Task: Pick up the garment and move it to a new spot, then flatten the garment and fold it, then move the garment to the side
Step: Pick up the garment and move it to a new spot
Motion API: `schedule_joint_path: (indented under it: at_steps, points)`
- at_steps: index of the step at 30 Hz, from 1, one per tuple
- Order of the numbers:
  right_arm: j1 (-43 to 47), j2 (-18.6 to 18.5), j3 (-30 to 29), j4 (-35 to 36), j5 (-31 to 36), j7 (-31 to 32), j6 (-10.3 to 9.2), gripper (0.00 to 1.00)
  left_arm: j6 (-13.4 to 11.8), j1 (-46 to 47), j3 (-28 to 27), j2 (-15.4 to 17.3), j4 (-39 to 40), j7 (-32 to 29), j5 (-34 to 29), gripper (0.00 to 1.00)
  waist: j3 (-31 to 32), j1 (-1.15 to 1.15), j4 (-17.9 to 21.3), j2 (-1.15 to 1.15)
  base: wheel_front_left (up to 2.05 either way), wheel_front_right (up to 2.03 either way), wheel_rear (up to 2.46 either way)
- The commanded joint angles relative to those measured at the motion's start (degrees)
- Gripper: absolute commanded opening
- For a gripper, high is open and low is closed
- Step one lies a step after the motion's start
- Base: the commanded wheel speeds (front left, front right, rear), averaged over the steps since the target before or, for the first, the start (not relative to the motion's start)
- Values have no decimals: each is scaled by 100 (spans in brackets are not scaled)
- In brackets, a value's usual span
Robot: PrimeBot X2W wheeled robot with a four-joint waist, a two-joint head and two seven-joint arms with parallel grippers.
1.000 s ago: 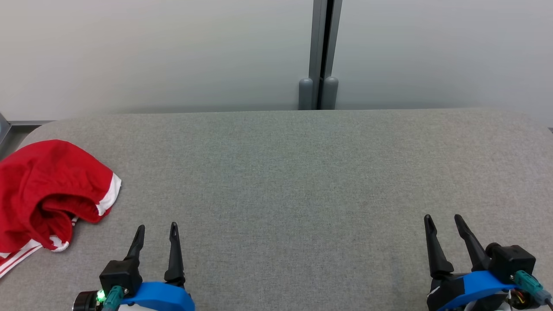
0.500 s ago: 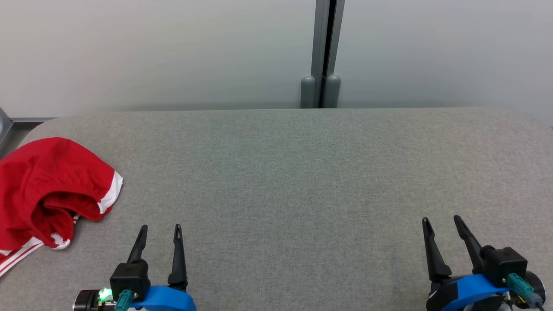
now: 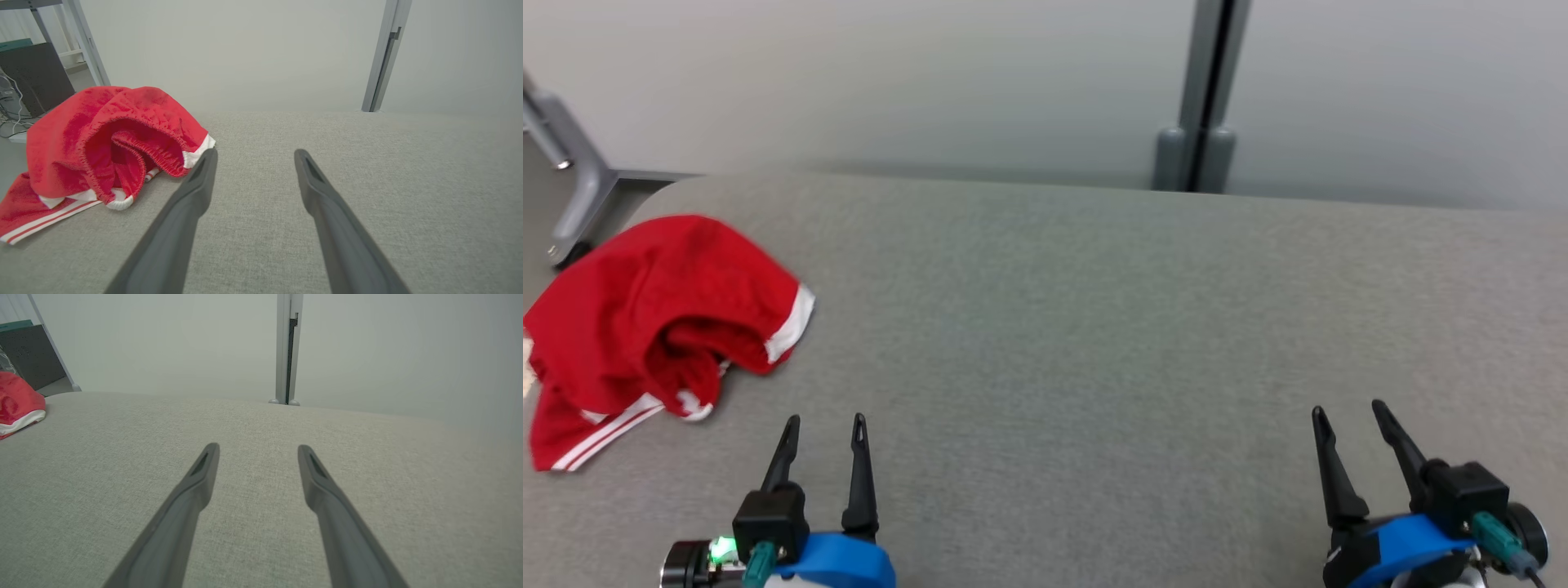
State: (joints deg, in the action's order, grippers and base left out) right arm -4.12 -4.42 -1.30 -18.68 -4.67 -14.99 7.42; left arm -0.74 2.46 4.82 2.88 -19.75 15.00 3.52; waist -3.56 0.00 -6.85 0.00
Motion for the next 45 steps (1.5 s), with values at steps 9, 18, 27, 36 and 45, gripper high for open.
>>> schedule_joint_path:
  at_steps: [9, 18, 27, 36, 45]
  points:
    - [-188, -130, 402, -52, -65, -29, 12, 100, -171, -31, -37, -2, 69, 27, 167, 100, -243, 0, -1125, 0, 0, 0, 0]
    - [-296, -215, 766, -88, -129, -28, 7, 100, -318, -253, -171, -1, 76, 23, 368, 100, -297, 0, -2002, 0, 0, 0, 0]
    - [-346, -269, 1016, -114, -155, -28, 7, 100, -509, -400, -419, -3, 72, 23, 567, 100, -361, 0, -2272, 0, 0, 0, 0]
    - [-490, -505, 1199, 30, -198, -28, 7, 100, -411, 103, -604, -1, -171, 23, 782, 100, -726, 0, -2055, 0, 0, 0, 0]
    - [-851, -997, 1469, 494, -282, -28, 7, 100, -408, 1519, -1061, 49, -709, 22, 573, 100, -1608, 0, -1580, 0, 0, 0, 0]
